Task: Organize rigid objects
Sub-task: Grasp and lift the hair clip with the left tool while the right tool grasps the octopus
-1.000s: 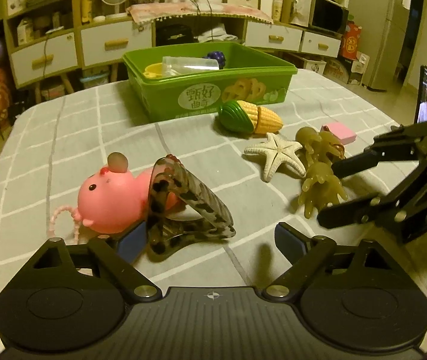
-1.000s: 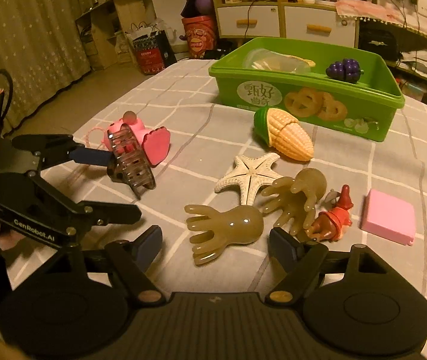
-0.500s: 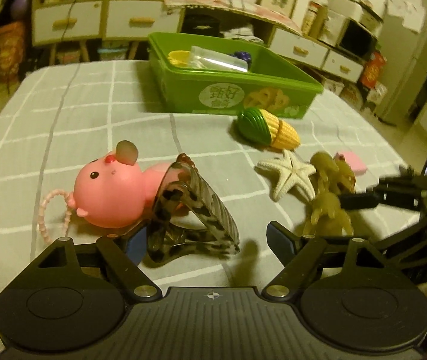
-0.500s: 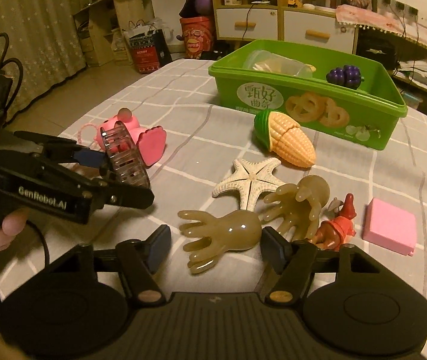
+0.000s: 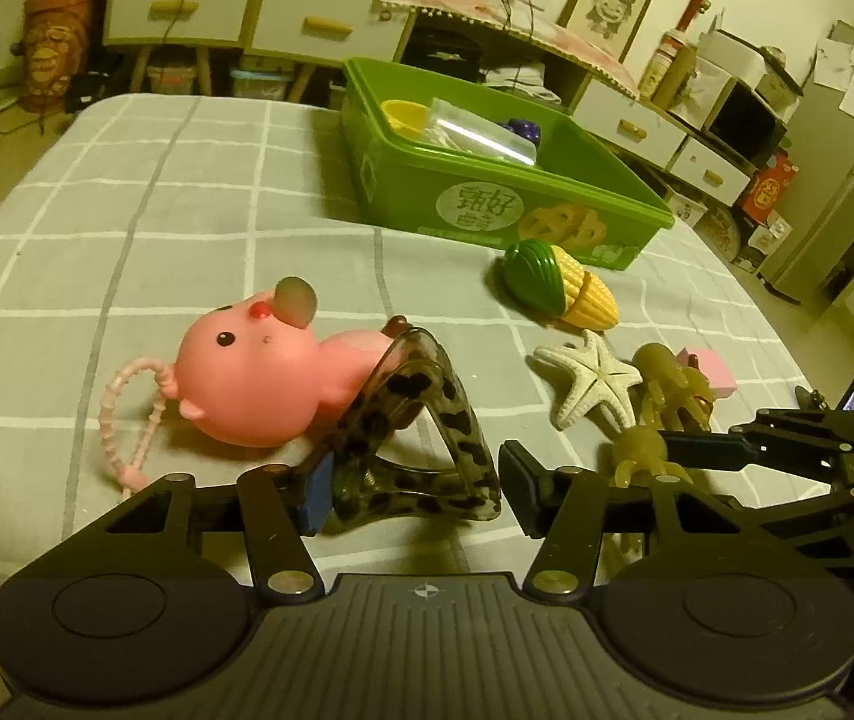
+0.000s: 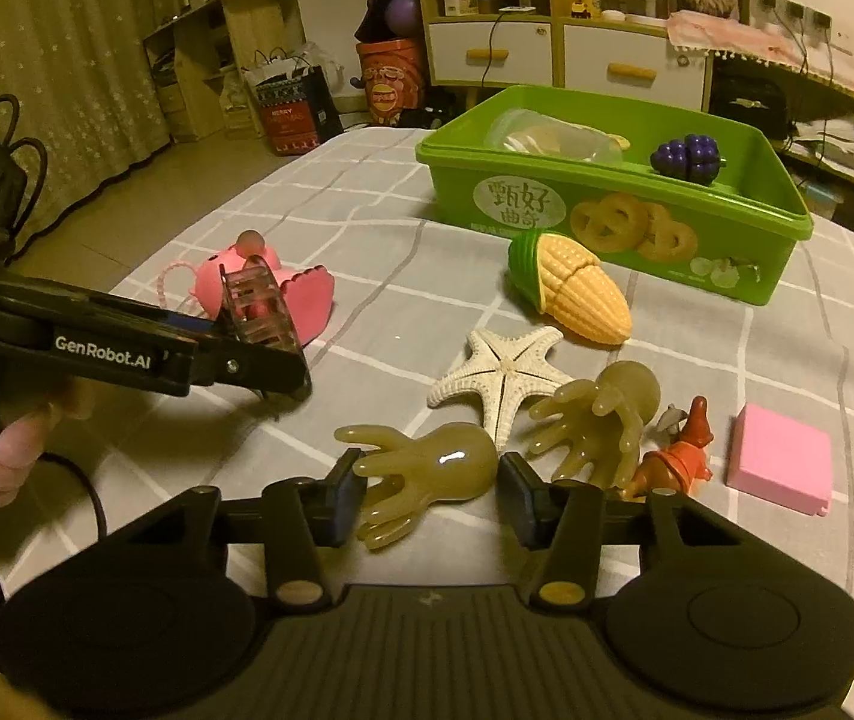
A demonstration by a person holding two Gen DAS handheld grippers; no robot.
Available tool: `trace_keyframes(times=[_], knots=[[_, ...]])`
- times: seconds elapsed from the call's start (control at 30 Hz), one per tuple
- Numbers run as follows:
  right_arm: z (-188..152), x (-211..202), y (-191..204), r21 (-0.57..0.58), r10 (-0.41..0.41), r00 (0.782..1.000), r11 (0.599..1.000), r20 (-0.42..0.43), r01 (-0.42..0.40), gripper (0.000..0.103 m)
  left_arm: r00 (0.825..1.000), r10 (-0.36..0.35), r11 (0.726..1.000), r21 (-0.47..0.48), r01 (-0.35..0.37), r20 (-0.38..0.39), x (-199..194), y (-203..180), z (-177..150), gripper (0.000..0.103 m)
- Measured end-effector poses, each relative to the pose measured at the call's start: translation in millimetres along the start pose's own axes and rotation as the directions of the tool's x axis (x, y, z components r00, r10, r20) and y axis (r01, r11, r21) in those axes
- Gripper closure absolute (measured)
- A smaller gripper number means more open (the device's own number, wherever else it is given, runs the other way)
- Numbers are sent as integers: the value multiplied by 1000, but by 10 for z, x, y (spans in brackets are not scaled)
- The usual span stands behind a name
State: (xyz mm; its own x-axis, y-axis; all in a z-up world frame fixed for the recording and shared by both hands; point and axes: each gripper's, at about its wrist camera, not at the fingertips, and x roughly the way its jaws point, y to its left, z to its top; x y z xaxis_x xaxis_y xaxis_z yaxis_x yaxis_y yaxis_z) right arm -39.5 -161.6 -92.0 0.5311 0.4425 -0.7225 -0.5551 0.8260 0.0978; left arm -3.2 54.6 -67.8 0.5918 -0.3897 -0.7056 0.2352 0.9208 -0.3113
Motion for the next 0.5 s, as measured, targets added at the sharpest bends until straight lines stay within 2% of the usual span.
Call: trace_keyframes(times=[0.3,0.37,0.5], knots=[[48,-56,-40,33,13,1000,999,16,-13,92,999,-33,999,8,33,-8,-16,-80,-10,45],[58,-54,-54,42,22,1000,999,12,-23,102,999,-37,999,7,37,-6,-21,-84,-9,45],[70,-61,-115,86,37,999,996,7,-37,103,999,-45,999,2,45,3,-44,-95,2,45]])
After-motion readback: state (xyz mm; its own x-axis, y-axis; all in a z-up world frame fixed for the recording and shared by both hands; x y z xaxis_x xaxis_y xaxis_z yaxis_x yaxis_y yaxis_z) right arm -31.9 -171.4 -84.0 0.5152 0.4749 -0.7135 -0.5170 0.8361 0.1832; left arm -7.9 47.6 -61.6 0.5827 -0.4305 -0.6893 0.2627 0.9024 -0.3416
